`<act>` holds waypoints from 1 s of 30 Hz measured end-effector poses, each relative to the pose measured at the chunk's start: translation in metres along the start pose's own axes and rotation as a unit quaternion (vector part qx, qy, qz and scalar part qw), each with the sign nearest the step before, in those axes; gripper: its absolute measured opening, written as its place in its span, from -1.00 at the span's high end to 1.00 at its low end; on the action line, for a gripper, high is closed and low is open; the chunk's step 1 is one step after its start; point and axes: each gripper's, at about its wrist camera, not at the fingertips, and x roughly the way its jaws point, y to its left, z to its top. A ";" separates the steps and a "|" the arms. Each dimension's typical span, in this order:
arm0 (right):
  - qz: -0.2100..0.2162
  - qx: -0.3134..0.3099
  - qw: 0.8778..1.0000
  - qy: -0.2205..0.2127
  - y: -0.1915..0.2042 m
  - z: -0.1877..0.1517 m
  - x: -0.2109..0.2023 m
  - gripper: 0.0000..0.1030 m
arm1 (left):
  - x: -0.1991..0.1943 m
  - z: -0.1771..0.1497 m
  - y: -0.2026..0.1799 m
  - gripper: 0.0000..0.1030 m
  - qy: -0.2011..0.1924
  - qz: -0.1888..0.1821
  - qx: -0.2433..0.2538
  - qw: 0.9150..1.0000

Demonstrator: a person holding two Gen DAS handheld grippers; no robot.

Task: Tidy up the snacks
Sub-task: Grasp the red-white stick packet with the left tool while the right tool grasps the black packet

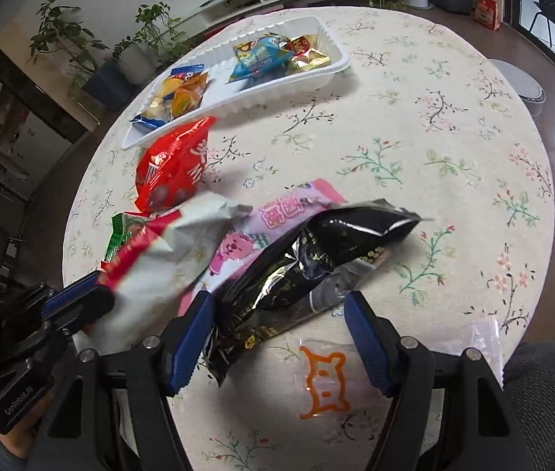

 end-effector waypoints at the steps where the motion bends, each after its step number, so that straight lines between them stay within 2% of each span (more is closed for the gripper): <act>1: 0.001 -0.001 1.000 0.001 0.001 0.001 0.003 -0.40 | 0.001 0.000 0.000 0.90 0.002 0.000 -0.001 1.000; 4: -0.007 -0.012 1.000 -0.007 0.003 0.004 0.006 -0.40 | 0.009 -0.002 -0.002 0.90 0.023 -0.006 0.002 1.000; 9: -0.010 -0.028 0.999 -0.018 0.005 0.007 0.009 -0.38 | 0.008 0.005 -0.010 0.88 0.023 0.042 0.015 0.999; 13: -0.011 -0.042 0.999 -0.023 0.006 0.009 0.008 -0.27 | 0.011 0.013 -0.015 0.83 0.035 0.064 0.017 0.997; 14: -0.007 -0.039 0.999 -0.023 0.005 0.009 0.008 -0.22 | 0.013 0.014 -0.017 0.73 0.038 0.065 0.020 0.997; 16: 0.019 -0.019 0.999 -0.018 -0.003 0.010 0.005 -0.22 | 0.017 0.014 -0.020 0.30 0.047 0.076 0.024 0.996; 17: 0.028 -0.011 0.999 -0.015 -0.006 0.011 0.004 -0.22 | 0.020 0.014 -0.021 -0.27 0.051 0.084 0.025 0.995; 18: 0.033 0.000 0.999 -0.013 -0.010 0.013 0.004 -0.21 | 0.023 0.014 -0.021 -0.50 0.054 0.089 0.027 0.994; 22: 0.037 -0.001 0.999 -0.012 -0.011 0.019 0.006 -0.22 | 0.034 0.017 -0.023 -0.43 0.073 0.081 0.036 0.993; 24: 0.037 -0.003 0.999 -0.013 -0.010 0.023 0.009 -0.22 | 0.040 0.020 -0.022 0.09 0.080 0.079 0.035 0.993; 26: 0.042 -0.003 0.999 -0.014 -0.011 0.026 0.011 -0.21 | 0.047 0.022 -0.019 0.31 0.091 0.086 0.035 0.992; 27: 0.043 -0.005 0.999 -0.015 -0.011 0.028 0.012 -0.20 | 0.052 0.021 -0.018 0.39 0.101 0.087 0.038 0.990; 30: 0.051 -0.002 0.998 -0.021 -0.014 0.031 0.014 -0.14 | 0.062 0.017 -0.023 0.40 0.127 0.087 0.052 0.987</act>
